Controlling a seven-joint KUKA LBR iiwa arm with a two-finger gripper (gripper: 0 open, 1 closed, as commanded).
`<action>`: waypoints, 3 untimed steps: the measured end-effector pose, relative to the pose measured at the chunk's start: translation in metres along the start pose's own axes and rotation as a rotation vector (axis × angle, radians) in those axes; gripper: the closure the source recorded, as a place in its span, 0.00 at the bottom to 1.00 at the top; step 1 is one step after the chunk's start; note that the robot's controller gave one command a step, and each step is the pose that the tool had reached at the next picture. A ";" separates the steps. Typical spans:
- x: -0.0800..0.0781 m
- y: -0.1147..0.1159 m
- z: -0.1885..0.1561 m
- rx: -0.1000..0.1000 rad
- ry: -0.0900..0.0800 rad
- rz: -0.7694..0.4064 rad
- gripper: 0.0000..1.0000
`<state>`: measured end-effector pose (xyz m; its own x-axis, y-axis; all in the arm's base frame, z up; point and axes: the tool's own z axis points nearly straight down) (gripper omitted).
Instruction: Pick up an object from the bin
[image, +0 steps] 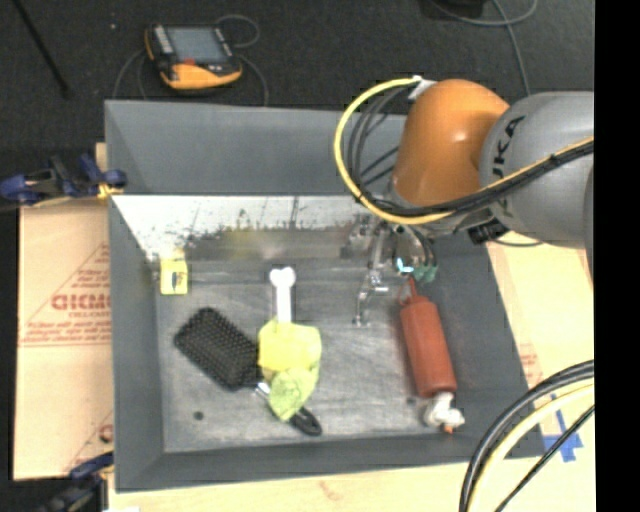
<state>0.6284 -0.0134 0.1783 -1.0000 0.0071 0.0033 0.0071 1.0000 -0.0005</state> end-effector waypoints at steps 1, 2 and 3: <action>-0.002 0.000 -0.005 0.000 -0.008 0.000 0.00; 0.018 -0.005 0.013 0.001 -0.016 -0.108 0.00; 0.064 0.022 0.027 0.002 -0.005 -0.236 0.00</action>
Offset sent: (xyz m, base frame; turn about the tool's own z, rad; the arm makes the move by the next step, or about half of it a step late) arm -0.0567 -0.0149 -0.0492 -0.2601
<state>0.5640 0.0087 0.1511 -0.9739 -0.2268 -0.0010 -0.2268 0.9739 -0.0026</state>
